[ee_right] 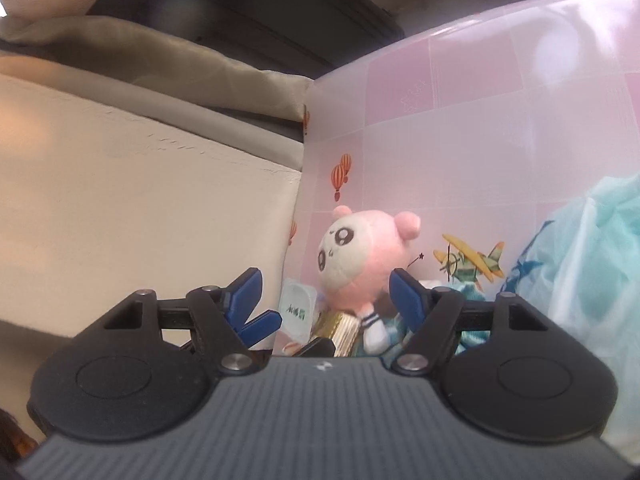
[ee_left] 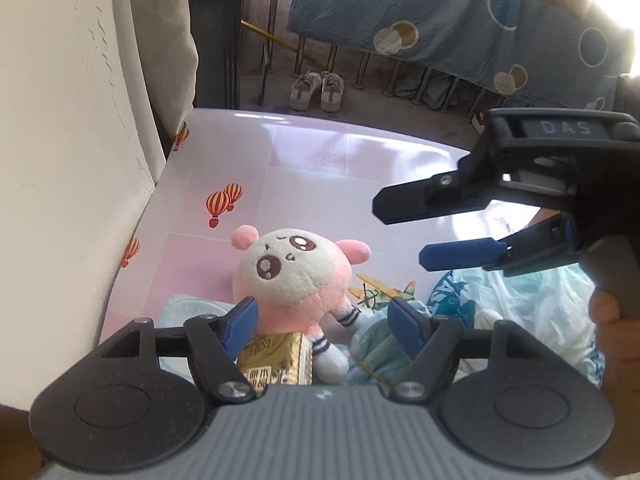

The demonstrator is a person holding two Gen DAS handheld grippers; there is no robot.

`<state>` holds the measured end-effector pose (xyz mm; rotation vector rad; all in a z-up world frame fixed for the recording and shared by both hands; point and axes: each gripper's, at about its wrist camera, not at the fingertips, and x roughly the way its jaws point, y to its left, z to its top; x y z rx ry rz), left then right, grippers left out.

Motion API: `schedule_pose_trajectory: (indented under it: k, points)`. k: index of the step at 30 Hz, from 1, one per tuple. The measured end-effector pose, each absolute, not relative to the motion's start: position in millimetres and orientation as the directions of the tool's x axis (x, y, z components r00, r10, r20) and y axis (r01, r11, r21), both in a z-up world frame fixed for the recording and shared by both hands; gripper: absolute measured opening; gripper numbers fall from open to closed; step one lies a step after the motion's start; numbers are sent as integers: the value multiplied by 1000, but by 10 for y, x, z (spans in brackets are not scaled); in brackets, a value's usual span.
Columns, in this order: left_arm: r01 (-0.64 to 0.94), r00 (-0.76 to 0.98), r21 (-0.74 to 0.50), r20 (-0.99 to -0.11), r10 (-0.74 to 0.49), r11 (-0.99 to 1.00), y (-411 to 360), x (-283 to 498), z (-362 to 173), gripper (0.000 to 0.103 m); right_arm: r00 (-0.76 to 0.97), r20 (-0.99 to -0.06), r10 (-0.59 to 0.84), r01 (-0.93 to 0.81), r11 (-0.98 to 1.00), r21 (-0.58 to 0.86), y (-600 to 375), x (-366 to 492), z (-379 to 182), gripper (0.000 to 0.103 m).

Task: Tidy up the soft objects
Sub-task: 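Return the right gripper to the pile and grasp the pink plush bunny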

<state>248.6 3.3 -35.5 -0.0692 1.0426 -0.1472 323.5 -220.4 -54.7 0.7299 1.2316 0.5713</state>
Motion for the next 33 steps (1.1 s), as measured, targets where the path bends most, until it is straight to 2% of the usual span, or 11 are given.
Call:
schedule_pose_trajectory:
  k: [8, 14, 18, 25, 33]
  points:
    - [-8, 377, -113, -921, -101, 994, 157, 2972, -746, 73, 159, -692, 704, 122, 682, 721, -1882, 3769, -1225, 74]
    - [-13, 356, -97, -931, -86, 995, 164, 3066, -845, 76, 99, -692, 716, 117, 682, 722, -1707, 3825, -1424, 74]
    - [-54, 356, -131, -929, -103, 990, 230, 3102, -877, 76, 94, -644, 759, 129, 632, 764, -1646, 3816, -1480, 63]
    - [-51, 412, -160, -902, -125, 986, 238, 3048, -682, 75, 147, -634, 759, 92, 628, 773, -1672, 3768, -1261, 59]
    - [8, 533, -174, -833, -151, 985, -11, 2757, -22, 74, 260, -571, 778, 28, 585, 810, -1978, 3544, -640, 59]
